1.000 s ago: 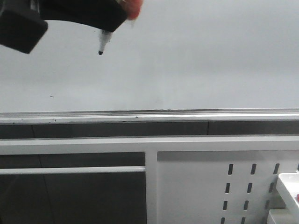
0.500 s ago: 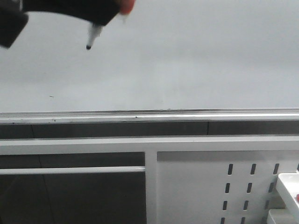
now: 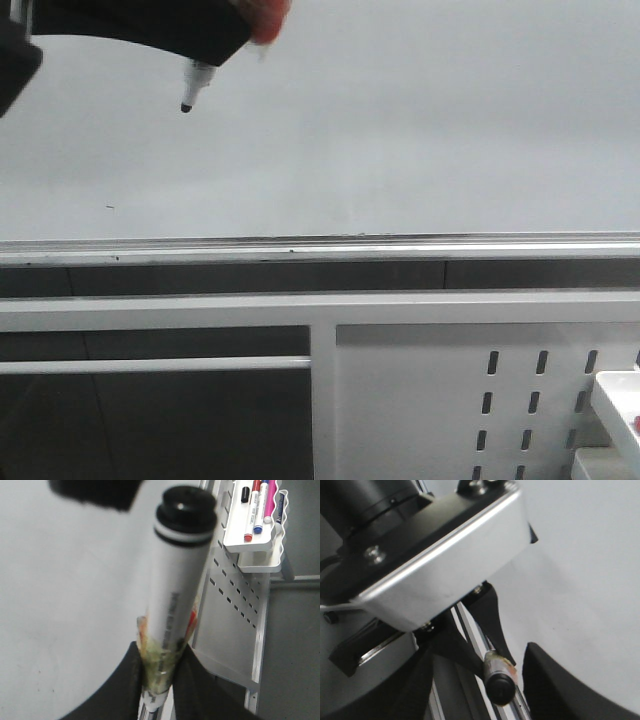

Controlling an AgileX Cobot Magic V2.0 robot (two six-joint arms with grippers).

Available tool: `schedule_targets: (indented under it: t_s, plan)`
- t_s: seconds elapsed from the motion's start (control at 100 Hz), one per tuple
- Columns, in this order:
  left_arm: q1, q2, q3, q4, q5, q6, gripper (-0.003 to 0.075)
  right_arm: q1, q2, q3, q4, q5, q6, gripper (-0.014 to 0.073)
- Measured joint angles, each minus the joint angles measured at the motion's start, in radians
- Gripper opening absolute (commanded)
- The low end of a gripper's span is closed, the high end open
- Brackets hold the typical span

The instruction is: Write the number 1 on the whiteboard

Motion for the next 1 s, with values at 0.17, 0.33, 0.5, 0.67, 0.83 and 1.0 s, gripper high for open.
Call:
schedule_targets:
  t_s: [0.17, 0.33, 0.5, 0.67, 0.83, 1.0]
  plan:
    - [0.000, 0.000, 0.002, 0.002, -0.006, 0.001, -0.0020, -0.009, 0.046, 0.000, 0.000, 0.000, 0.000, 0.0358]
    - [0.000, 0.000, 0.002, 0.002, -0.007, 0.001, -0.0020, -0.030, 0.058, 0.000, 0.008, 0.000, 0.000, 0.0286]
    - [0.000, 0.000, 0.002, 0.002, 0.001, 0.002, -0.0020, -0.036, 0.058, 0.000, 0.011, 0.004, 0.000, 0.0125]
    - [-0.002, 0.000, 0.002, -0.003, 0.014, 0.006, -0.0020, -0.040, 0.058, 0.000, 0.016, 0.004, 0.000, -0.0060]
    - [-0.003, 0.000, 0.002, -0.011, 0.016, 0.003, -0.0018, -0.040, 0.058, 0.000, 0.016, 0.006, 0.000, -0.0076]
    - [-0.003, -0.002, 0.002, -0.028, 0.012, -0.002, 0.0227, -0.040, 0.050, 0.000, -0.025, 0.000, -0.001, -0.0058]
